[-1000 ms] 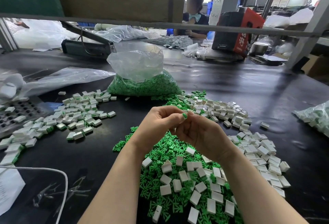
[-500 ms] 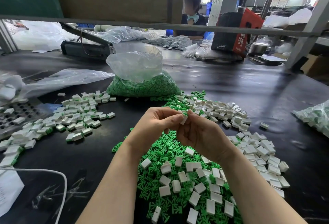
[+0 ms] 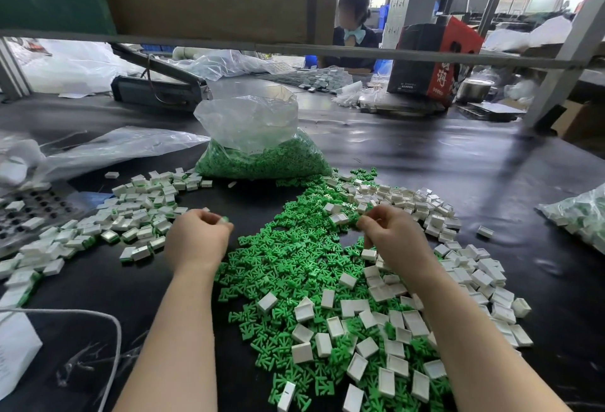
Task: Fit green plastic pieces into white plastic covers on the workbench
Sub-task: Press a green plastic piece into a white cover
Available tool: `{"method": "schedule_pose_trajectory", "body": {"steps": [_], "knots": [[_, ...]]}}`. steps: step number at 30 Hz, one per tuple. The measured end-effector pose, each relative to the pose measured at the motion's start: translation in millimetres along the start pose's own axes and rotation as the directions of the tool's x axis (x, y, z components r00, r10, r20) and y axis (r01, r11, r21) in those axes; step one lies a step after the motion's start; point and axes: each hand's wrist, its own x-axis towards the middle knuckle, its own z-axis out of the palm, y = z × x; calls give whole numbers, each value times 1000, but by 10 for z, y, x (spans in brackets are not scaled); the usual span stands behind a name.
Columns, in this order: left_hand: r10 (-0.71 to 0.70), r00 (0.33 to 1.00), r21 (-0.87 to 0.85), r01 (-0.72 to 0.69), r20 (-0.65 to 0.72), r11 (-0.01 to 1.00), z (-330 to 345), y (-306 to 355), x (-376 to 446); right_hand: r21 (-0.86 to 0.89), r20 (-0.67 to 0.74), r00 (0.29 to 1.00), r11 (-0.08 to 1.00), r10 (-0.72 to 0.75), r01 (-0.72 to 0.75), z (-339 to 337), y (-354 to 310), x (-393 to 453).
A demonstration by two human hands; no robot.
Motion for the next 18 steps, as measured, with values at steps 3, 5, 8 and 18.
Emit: {"method": "schedule_pose_trajectory", "body": {"steps": [3,5,8,18], "knots": [[-46,991,132,63,-126,989,-48,-71,53,-212,6,1000,977,10,-9,-40,76,24],[-101,981,80,115,-169,990,-61,-105,96,-341,23,1000,940,2,6,-59,82,12],[-170,968,-121,150,-182,981,-63,-86,129,-420,19,1000,907,11,-2,-105,62,13],[260,962,-380,-213,77,900,138,337,-257,-534,178,982,844,70,36,-148,25,-23]]}}
